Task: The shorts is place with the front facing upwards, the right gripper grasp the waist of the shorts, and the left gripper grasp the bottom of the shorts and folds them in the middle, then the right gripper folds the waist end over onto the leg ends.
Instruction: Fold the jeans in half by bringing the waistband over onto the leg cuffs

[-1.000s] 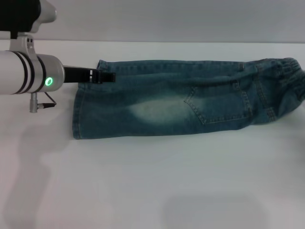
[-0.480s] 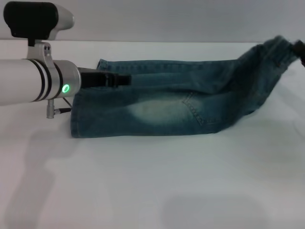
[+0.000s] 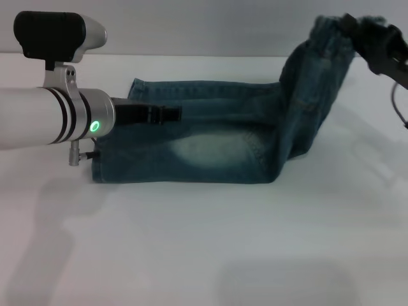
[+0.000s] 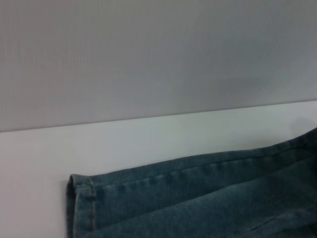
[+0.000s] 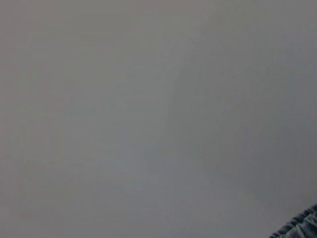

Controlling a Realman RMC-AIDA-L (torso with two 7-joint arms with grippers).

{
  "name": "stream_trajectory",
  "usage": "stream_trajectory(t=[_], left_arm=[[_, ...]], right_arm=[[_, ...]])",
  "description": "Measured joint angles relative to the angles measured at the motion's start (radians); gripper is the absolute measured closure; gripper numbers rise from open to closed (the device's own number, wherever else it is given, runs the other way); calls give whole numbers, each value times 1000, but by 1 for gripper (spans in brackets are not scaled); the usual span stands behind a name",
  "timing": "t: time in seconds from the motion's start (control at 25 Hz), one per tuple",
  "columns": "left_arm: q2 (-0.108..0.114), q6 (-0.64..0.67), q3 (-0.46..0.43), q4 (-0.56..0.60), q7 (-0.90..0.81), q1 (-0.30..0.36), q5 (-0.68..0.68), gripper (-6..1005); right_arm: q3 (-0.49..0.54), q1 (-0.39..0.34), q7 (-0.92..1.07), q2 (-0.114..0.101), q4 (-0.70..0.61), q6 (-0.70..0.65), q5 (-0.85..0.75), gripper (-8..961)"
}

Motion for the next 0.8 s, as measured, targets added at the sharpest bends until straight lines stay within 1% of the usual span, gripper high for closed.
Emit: stream_trajectory(t=[0.32,0.56,0.68,0.8], left_arm=[[-1,21,30,-18,0,5,-19,170],[-1,29,40,-27,1,5,-27,170],[-1,32,41,-29,1,5,-27,170],[-1,36,43,-34,1,5,-27,170]], right_arm=[[-69,98,30,1,2,-9,2,910],[-102,152,43,1,7,-28,4,909],[-138,175,52,2,12,-37,14,909],[-204,196,64,2,18,-61,36,908]])
